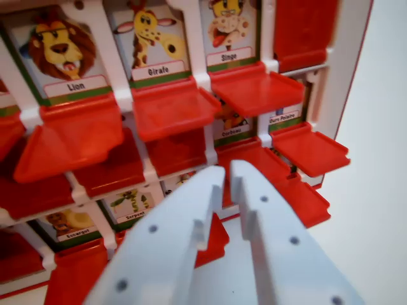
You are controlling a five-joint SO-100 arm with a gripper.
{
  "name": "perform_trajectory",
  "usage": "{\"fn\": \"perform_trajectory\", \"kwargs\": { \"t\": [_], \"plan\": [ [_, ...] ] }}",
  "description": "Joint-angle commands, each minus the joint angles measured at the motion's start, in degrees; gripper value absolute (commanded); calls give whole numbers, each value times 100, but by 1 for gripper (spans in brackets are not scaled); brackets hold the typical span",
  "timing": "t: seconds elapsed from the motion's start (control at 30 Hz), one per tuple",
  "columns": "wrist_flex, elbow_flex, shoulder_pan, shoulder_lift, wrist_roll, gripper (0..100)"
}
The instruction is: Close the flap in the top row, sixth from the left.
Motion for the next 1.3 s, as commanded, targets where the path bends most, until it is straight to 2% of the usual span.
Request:
{"fn": "perform_trajectory", "kwargs": {
  "t": [0.0, 0.37, 0.77, 1.27],
  "plan": [
    [-176, -729, -132, -44, 70, 0],
    [-439, -756, -114, -457, 62, 0],
    [-519, -1178, -123, -905, 132, 0],
    [-457, -1512, -123, -1028, 141, 0]
  ]
}}
